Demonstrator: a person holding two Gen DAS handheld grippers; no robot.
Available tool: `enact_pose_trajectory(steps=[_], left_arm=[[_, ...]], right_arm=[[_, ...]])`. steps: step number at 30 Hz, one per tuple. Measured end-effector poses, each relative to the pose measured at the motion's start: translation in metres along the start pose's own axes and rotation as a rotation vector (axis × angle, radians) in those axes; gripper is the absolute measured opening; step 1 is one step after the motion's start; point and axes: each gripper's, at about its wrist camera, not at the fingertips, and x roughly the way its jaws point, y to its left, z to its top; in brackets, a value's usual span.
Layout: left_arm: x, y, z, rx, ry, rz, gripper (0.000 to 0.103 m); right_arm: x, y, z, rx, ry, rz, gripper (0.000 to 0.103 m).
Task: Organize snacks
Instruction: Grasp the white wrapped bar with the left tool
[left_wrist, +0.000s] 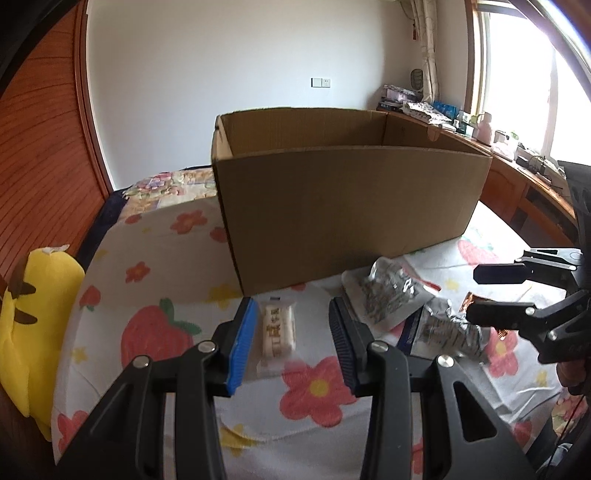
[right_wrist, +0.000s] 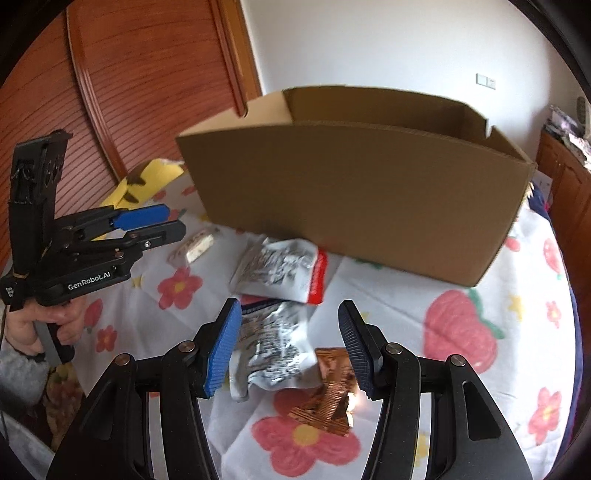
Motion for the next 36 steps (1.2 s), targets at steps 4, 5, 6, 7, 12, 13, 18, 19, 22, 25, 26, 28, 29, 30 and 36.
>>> enact_pose_trajectory(steps=[4, 5, 6, 7, 12, 13, 18, 19, 22, 25, 26, 28, 29, 30, 36], left_arm=[[0.004, 0.005, -0.007, -0.013, 0.015, -0.001, 0.04], [0.005, 0.006, -0.008, -0.015, 0.019, -0.001, 0.04], [0.005, 0.007, -0.01, -0.016, 0.022, -0.001, 0.04], [0.005, 0.007, -0.01, -0.016, 0.023, -0.002, 0.04], [0.006, 0.012, -0.012, -0.023, 0.023, -0.007, 0.04], [0.006, 0.013, -0.012, -0.025, 0.022, -0.007, 0.04], [0.006, 0.015, -0.011, -0.027, 0.022, -0.007, 0.041], [0.006, 0.015, -0.011, -0.027, 0.023, -0.007, 0.041], [0.008, 0.016, -0.01, -0.026, 0.031, -0.006, 0.041], [0.009, 0.015, -0.009, -0.021, 0.038, -0.005, 0.041], [0.011, 0.015, -0.009, -0.02, 0.04, -0.005, 0.041], [0.013, 0.014, -0.008, -0.014, 0.051, -0.004, 0.042], [0.014, 0.013, -0.008, -0.012, 0.056, -0.004, 0.044], [0.016, 0.013, -0.008, -0.008, 0.064, -0.004, 0.044], [0.029, 0.01, -0.007, 0.009, 0.119, -0.005, 0.046]], right_arm=[[0.012, 0.008, -0.002, -0.027, 0.041, 0.004, 0.056], [0.015, 0.01, -0.002, -0.035, 0.052, 0.002, 0.056], [0.019, 0.012, -0.003, -0.044, 0.066, -0.001, 0.056], [0.021, 0.012, -0.004, -0.049, 0.074, -0.004, 0.056], [0.03, 0.014, -0.007, -0.061, 0.115, 0.004, 0.058], [0.032, 0.015, -0.007, -0.068, 0.12, 0.007, 0.059], [0.036, 0.022, -0.01, -0.108, 0.143, 0.001, 0.065], [0.035, 0.024, -0.011, -0.119, 0.141, -0.005, 0.067], [0.037, 0.028, -0.012, -0.14, 0.142, -0.015, 0.07], [0.039, 0.03, -0.012, -0.158, 0.14, -0.032, 0.071], [0.04, 0.031, -0.012, -0.16, 0.141, -0.035, 0.071], [0.041, 0.032, -0.012, -0.167, 0.14, -0.044, 0.072], [0.041, 0.032, -0.012, -0.168, 0.139, -0.045, 0.072], [0.042, 0.031, -0.012, -0.167, 0.138, -0.046, 0.073], [0.042, 0.032, -0.013, -0.163, 0.129, -0.05, 0.073]])
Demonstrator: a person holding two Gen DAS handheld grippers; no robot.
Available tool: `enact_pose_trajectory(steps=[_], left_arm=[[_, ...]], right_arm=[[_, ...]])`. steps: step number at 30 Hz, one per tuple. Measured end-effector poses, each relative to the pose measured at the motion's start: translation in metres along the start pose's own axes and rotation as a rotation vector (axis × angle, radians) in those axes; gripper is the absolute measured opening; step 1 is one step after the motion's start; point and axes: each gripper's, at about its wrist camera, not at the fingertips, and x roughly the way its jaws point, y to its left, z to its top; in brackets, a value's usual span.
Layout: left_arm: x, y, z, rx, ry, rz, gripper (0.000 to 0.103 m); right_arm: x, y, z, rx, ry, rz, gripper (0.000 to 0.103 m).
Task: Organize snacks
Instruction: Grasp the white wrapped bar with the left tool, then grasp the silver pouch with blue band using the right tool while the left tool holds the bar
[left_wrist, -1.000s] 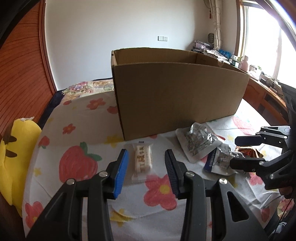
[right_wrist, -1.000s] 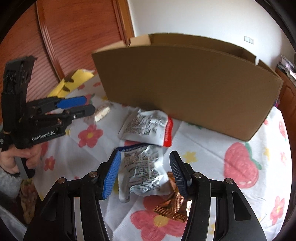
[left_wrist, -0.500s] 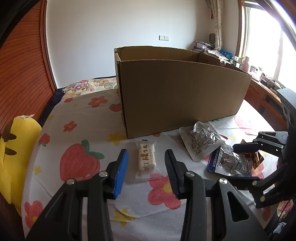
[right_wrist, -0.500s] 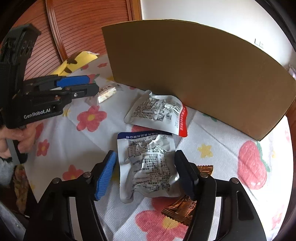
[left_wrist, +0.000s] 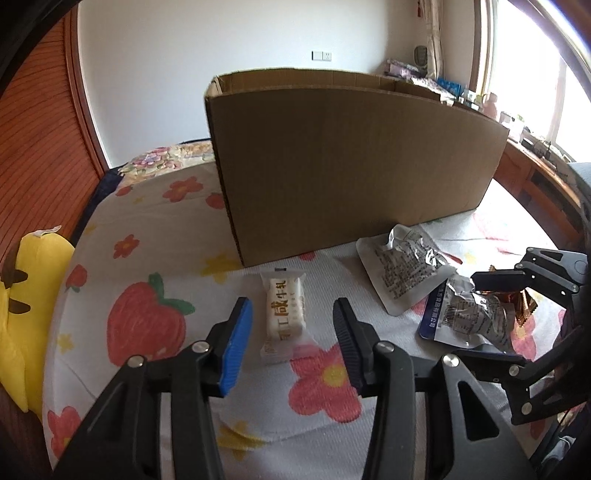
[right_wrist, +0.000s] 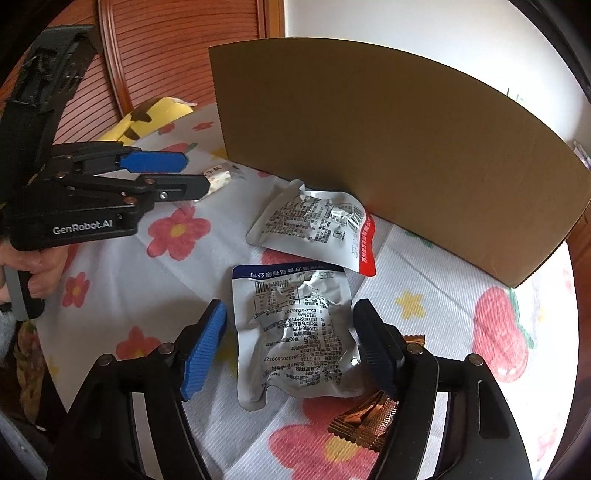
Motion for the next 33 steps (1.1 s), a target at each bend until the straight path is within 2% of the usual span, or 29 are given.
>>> enact_pose_trajectory(steps=[10, 15, 16, 20, 23, 28, 33], left_arm=[[0.019, -0.001, 0.004, -0.016, 0.06, -0.009, 0.046], [0.021, 0.001, 0.006, -0.021, 0.059, 0.001, 0.046], [0.022, 0.0, 0.006, -0.018, 0.059, 0.005, 0.044], [0.02, -0.002, 0.005, -0.014, 0.052, 0.014, 0.022], [0.016, -0.002, 0.002, -0.009, 0.046, 0.004, 0.019], [-0.003, -0.003, -0.008, -0.041, 0.002, -0.028, 0.019], [-0.023, -0.008, -0.013, -0.026, -0.037, -0.031, 0.019]], right_arm=[[0.0, 0.001, 0.0, 0.002, -0.001, 0.002, 0.073], [0.0, 0.002, -0.001, 0.002, -0.001, 0.002, 0.073], [0.0, 0.001, -0.001, 0.002, -0.001, 0.002, 0.073], [0.0, 0.002, -0.001, 0.001, -0.002, 0.001, 0.073], [0.0, 0.001, -0.001, 0.001, -0.001, 0.001, 0.073], [0.0, 0.001, 0.0, 0.001, -0.001, 0.001, 0.073], [0.0, 0.001, 0.0, 0.001, -0.001, 0.002, 0.074]])
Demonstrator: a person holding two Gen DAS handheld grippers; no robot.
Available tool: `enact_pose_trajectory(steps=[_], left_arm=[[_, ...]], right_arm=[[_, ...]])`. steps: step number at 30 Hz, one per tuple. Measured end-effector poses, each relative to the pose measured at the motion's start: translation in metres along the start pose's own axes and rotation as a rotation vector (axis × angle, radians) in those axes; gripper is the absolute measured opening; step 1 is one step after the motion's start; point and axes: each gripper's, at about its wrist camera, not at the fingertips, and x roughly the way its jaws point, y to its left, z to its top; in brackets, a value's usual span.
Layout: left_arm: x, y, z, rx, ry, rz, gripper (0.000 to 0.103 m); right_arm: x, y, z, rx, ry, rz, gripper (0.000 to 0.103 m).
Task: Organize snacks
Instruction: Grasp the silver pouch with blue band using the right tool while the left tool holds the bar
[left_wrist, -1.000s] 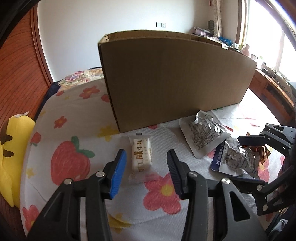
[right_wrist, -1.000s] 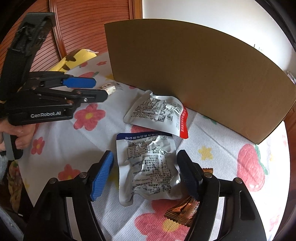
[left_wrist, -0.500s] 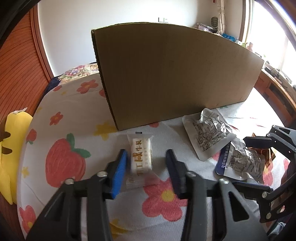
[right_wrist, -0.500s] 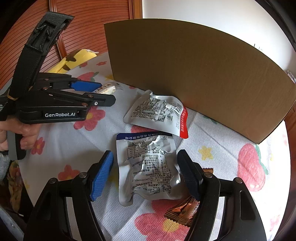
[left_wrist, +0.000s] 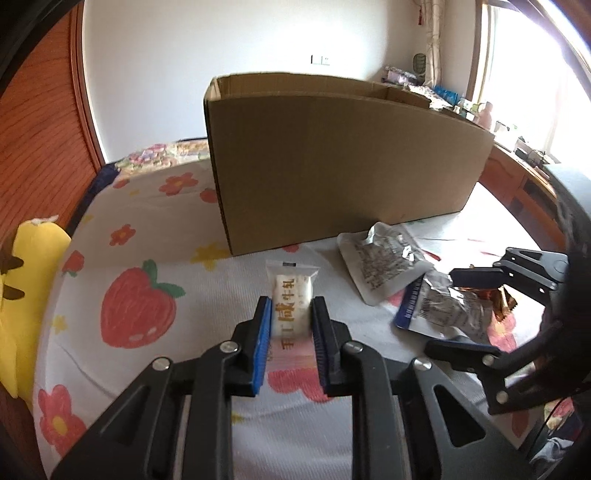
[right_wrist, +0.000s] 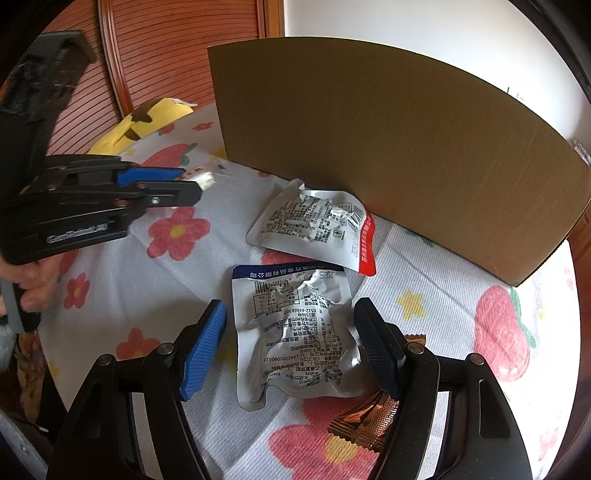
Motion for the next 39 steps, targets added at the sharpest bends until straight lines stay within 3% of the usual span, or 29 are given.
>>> enact_pose_trajectory(steps=[22, 39], left_arm=[[-0.059, -0.019, -0.015, -0.005, -0.073, -0.033, 0.019], [-0.075, -0.025, -0.019, 0.0, -0.092, -0.033, 0.019]], right_arm=[[-0.01, 0.003, 0.005, -0.028, 0.028, -0.063, 0.072], [0.001, -0.004, 0.008, -0.015, 0.085, 0.003, 0.073]])
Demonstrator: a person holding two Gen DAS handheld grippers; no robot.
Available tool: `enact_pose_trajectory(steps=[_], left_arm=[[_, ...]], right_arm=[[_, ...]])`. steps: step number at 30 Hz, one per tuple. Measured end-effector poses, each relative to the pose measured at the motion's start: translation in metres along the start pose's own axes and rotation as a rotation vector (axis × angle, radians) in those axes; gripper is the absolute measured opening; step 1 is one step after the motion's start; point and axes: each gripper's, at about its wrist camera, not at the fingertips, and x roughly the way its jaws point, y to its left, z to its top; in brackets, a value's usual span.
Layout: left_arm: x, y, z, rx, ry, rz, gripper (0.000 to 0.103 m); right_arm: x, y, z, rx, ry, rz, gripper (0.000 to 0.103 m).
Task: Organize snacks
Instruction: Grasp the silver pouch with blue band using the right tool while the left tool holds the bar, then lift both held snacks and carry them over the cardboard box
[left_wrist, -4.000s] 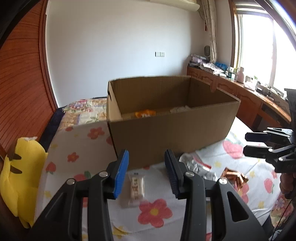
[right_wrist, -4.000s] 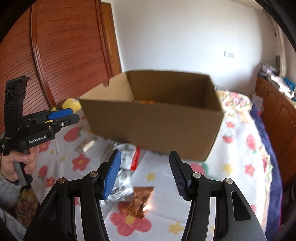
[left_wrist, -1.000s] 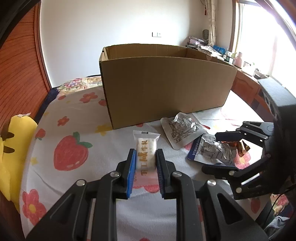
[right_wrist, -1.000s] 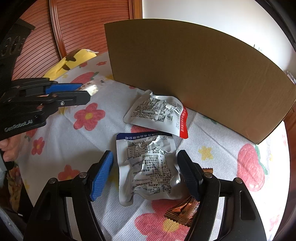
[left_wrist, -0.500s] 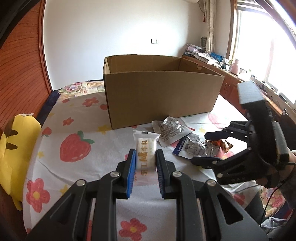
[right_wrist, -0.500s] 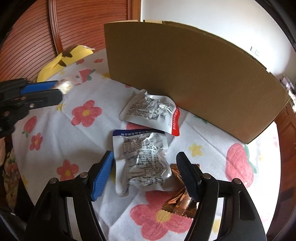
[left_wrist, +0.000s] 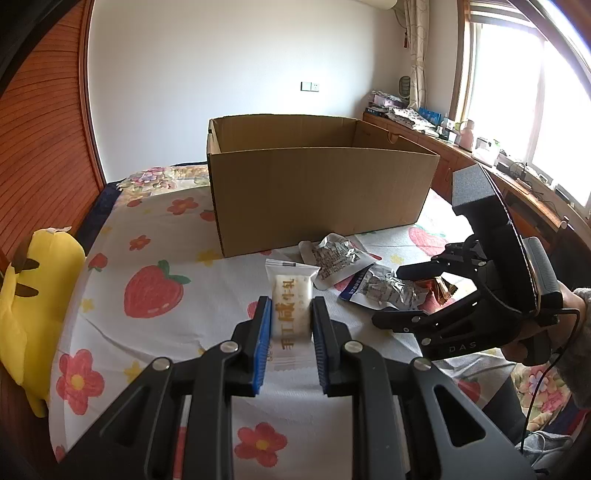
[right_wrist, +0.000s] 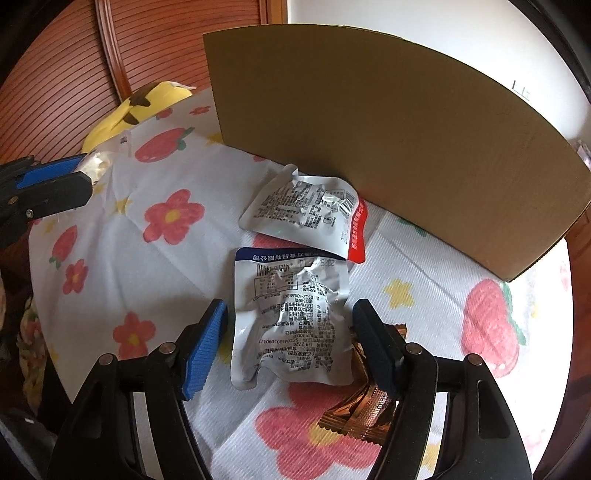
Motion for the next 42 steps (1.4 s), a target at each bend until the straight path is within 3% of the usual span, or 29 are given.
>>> enact_pose_trajectory(steps=[2, 4, 9, 25, 42], left_arm=[[0.0, -0.001, 0.0, 0.0, 0.0, -0.002, 0.019], [0.001, -0.001, 0.0, -0.001, 0.0, -0.003, 0.019], [0.002, -0.003, -0.001, 0.0, -0.001, -0.005, 0.019], [0.005, -0.003, 0.008, 0.005, -0.014, -0.007, 0.019], [0.021, -0.008, 0.075, 0.074, -0.087, -0.007, 0.019]], right_arm=[[-0.001, 0.0, -0.001, 0.009, 0.006, 0.011, 0.071], [-0.004, 0.001, -0.003, 0.0, 0.006, 0.011, 0.059], [-0.009, 0.006, -0.007, -0.002, 0.01, 0.015, 0.055], [-0.044, 0.007, -0.013, 0.02, -0.064, 0.066, 0.055], [-0.117, -0.027, 0.021, 0.037, -0.273, 0.025, 0.055]])
